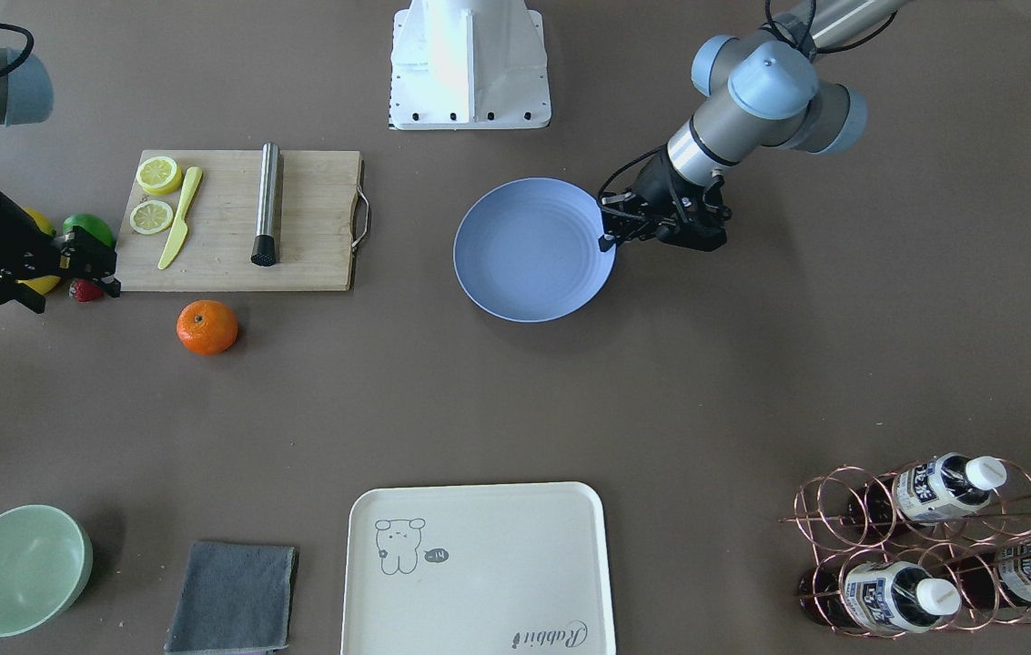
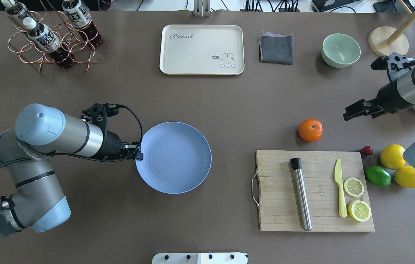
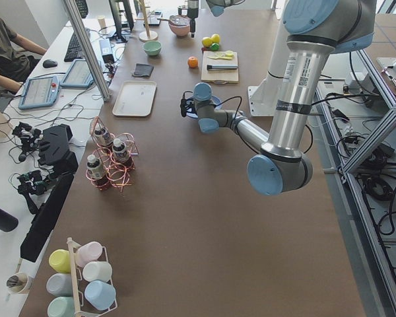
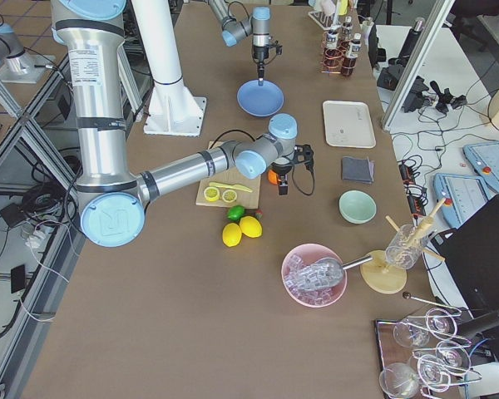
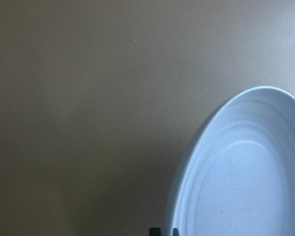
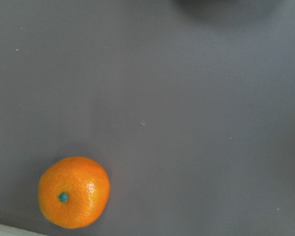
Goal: Pick orange to plate
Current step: 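Lower the right gripper onto the orange and close it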
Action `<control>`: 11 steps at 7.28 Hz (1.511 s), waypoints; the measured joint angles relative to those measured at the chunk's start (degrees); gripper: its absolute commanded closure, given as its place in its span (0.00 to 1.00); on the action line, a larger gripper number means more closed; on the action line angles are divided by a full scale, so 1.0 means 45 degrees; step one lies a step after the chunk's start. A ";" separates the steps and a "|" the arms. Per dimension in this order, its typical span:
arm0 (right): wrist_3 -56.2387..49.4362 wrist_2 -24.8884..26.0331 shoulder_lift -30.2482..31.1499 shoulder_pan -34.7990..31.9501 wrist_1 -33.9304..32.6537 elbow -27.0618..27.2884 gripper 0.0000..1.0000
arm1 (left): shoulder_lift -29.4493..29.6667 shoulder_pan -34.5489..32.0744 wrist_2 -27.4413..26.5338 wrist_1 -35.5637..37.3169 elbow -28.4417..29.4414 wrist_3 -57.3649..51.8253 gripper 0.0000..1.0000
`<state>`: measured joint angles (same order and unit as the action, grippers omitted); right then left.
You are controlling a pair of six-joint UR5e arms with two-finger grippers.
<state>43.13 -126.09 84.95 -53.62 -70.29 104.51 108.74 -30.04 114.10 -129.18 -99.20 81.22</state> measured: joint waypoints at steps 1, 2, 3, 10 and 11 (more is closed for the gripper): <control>0.0370 0.0450 -0.0315 0.0675 0.0010 -0.0058 0.00 | 0.0549 0.0521 -0.0600 0.0144 0.0320 0.0327 1.00; 0.0518 0.0799 -0.0478 0.1136 0.0013 -0.0149 0.00 | 0.0943 0.0948 -0.1105 0.0189 0.0592 0.0554 1.00; 0.0581 0.0994 -0.0647 0.1422 0.0015 -0.0316 0.00 | 0.1155 0.1258 -0.1420 0.0203 0.0739 0.0725 1.00; 0.0980 0.1804 -0.2017 0.2271 0.0009 -0.1839 0.00 | 0.1396 0.1588 -0.1966 0.0221 0.0873 0.1007 1.00; 0.0968 0.1911 -0.2097 0.2295 -0.0007 -0.2021 0.00 | 0.1391 0.1582 -0.1972 0.0221 0.0873 0.1011 0.66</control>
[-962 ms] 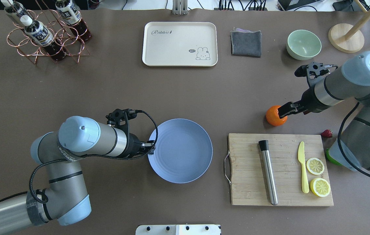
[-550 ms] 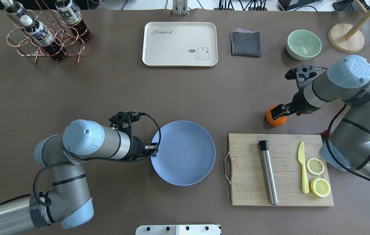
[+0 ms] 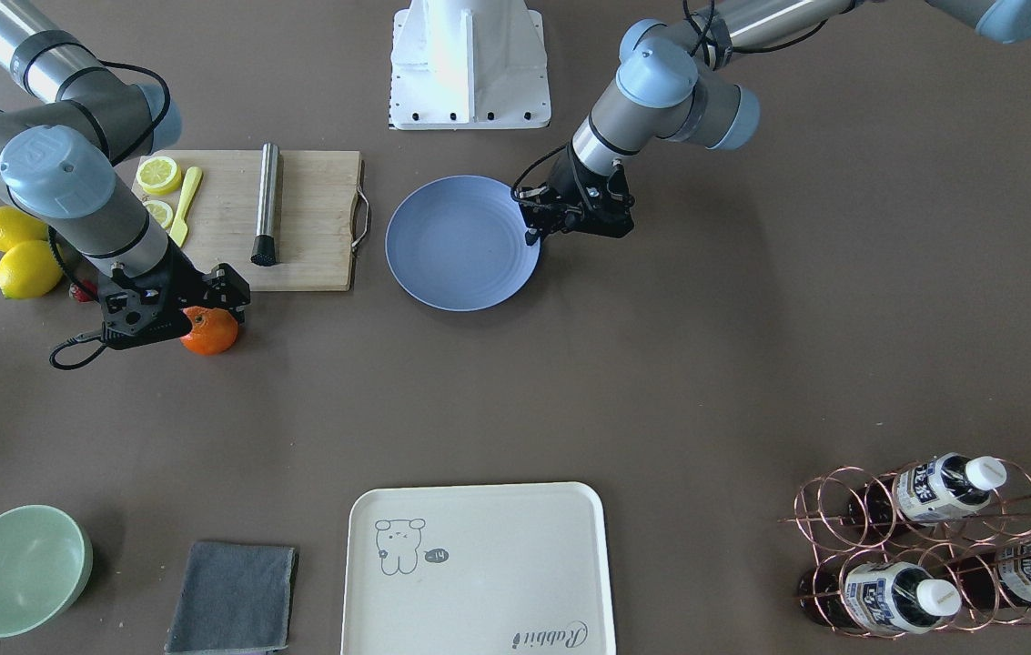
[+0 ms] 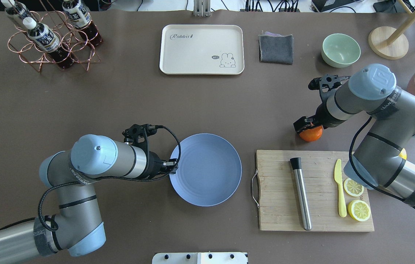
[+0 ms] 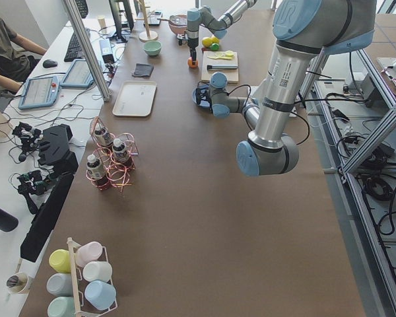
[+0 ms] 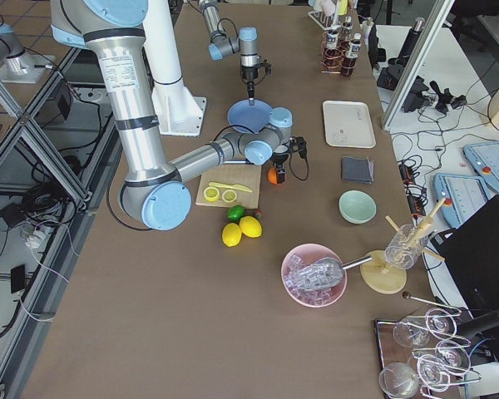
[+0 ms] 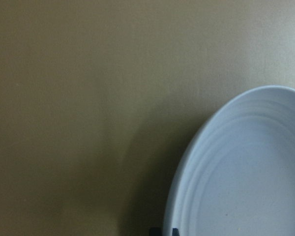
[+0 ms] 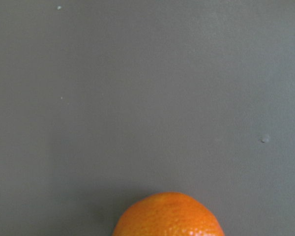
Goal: Pick orange to plate
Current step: 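Lower the right gripper onto the orange and close it, then carry the orange over the blue plate while the left gripper draws back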
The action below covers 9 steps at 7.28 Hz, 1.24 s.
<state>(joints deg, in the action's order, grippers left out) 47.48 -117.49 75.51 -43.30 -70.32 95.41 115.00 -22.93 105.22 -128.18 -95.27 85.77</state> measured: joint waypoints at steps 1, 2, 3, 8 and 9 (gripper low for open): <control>-0.0014 0.0053 -0.0034 0.0014 -0.0032 -0.0090 0.06 | -0.0006 -0.0008 -0.0003 -0.0004 0.0000 0.0001 0.48; -0.0017 0.0078 -0.0056 0.0022 -0.0058 -0.0122 0.60 | -0.0014 -0.0023 -0.0003 -0.0008 0.0001 0.0002 0.31; -0.0006 0.0088 -0.0070 0.0027 -0.0069 -0.0123 1.00 | -0.0022 -0.0039 -0.0008 -0.0010 0.0001 0.0012 0.29; 0.0721 0.0053 -0.1090 0.0155 -0.1039 0.0809 1.00 | -0.0608 -0.1051 0.0475 0.0070 -0.0772 -0.0296 0.24; 0.1662 0.0233 -0.1819 0.0678 -0.1352 0.0983 1.00 | -0.1098 -0.1869 0.1209 0.0088 -0.0936 -0.0984 0.24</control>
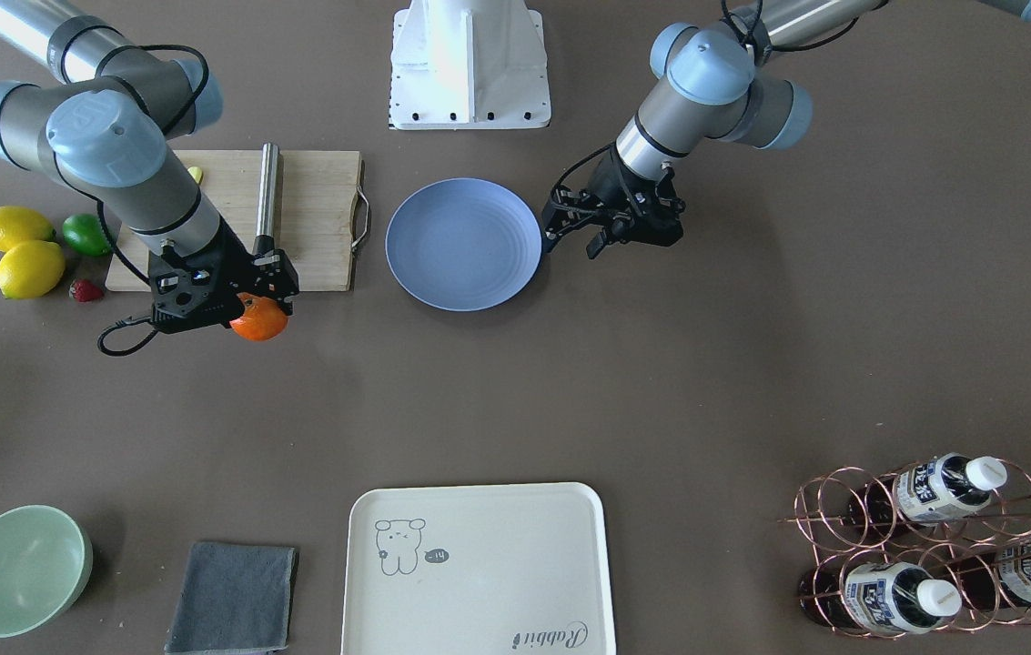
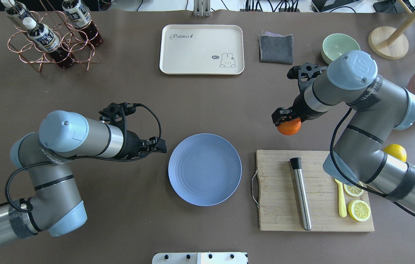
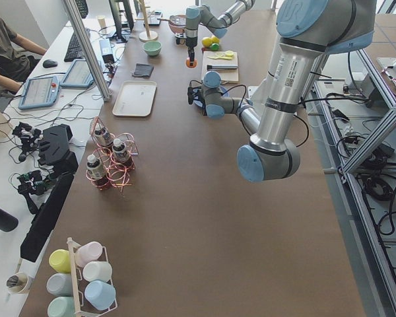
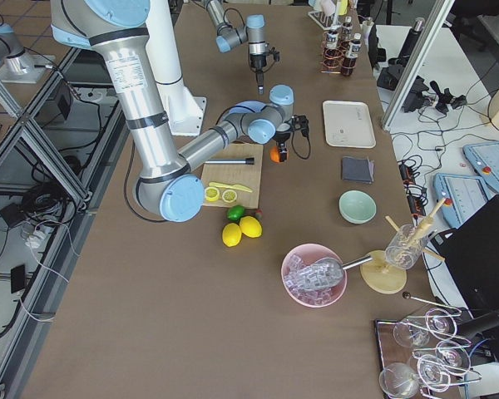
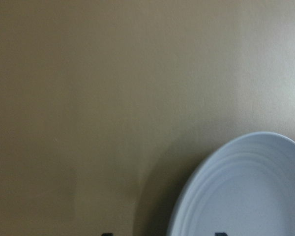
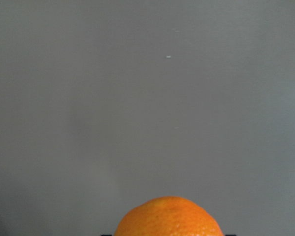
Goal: Pick orange to plate
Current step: 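Carry the orange over the blue plate while the left gripper draws back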
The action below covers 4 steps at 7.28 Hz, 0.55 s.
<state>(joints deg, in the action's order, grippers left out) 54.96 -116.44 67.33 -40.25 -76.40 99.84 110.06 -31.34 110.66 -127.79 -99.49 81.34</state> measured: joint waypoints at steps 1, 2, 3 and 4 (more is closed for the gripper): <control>0.1026 0.0542 -0.0681 0.0831 -0.0128 0.0087 1.00 | -0.0560 -0.0713 0.0597 0.0002 -0.0069 -0.0826 0.24; 0.2029 0.1229 -0.1328 0.1815 -0.0207 0.0121 1.00 | -0.1002 -0.1223 0.0952 0.0000 -0.0095 -0.1615 0.24; 0.2971 0.1922 -0.1959 0.2798 -0.0424 0.0111 1.00 | -0.1229 -0.1555 0.1161 0.0000 -0.0097 -0.2094 0.24; 0.3584 0.2677 -0.2468 0.3600 -0.0793 0.0065 1.00 | -0.1327 -0.1744 0.1277 -0.0001 -0.0096 -0.2291 0.24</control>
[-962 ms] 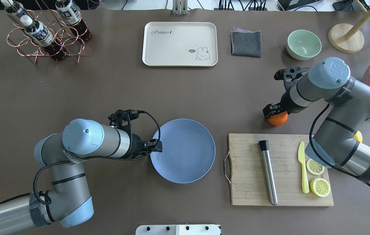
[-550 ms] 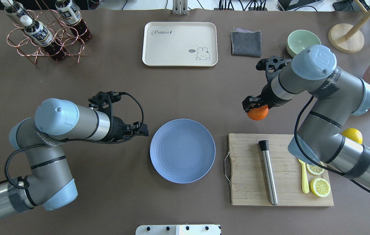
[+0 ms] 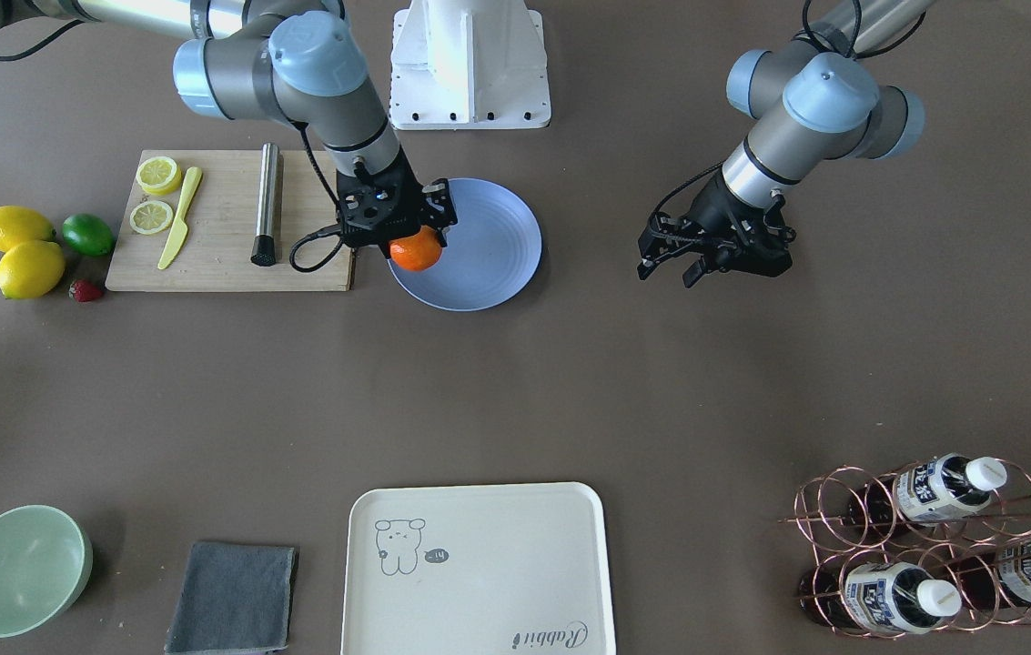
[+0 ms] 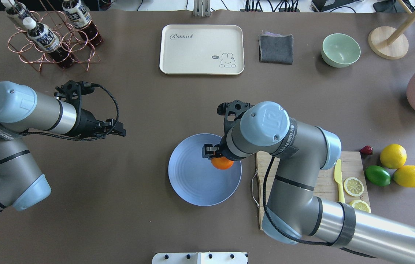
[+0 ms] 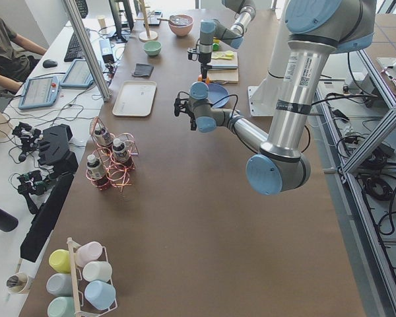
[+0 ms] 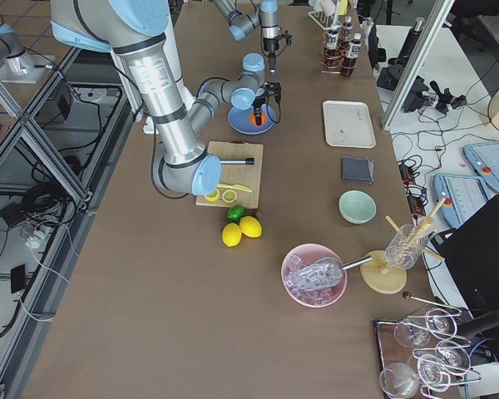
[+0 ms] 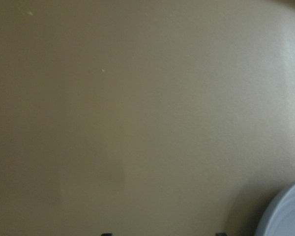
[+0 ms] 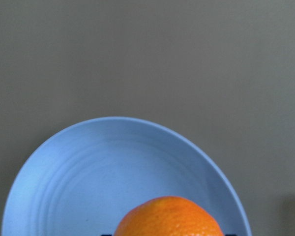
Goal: Pick orange to plate
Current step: 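Carry the orange over the blue plate while the left gripper draws back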
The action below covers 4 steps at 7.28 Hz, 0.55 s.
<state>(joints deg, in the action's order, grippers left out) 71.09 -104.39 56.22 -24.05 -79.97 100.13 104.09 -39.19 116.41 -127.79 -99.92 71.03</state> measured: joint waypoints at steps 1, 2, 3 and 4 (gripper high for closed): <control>0.0249 0.0497 -0.0304 0.0481 -0.0293 -0.0105 1.00 | -0.0052 -0.0085 0.0045 0.0000 0.0002 -0.0068 0.24; 0.0314 0.0741 -0.0440 0.0698 -0.0416 -0.0267 1.00 | -0.0115 -0.0108 0.0061 -0.0004 -0.0003 -0.0090 0.24; 0.0310 0.0897 -0.0537 0.0798 -0.0449 -0.0489 1.00 | -0.0245 -0.0113 0.0067 -0.0022 -0.0029 -0.0098 0.24; 0.0300 0.0979 -0.0618 0.0849 -0.0452 -0.0709 1.00 | -0.0383 -0.0118 0.0069 -0.0047 -0.0064 -0.0100 0.24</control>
<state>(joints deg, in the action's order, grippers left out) 72.44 -99.99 53.44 -20.23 -82.01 96.94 102.37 -39.72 116.72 -128.01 -100.20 70.58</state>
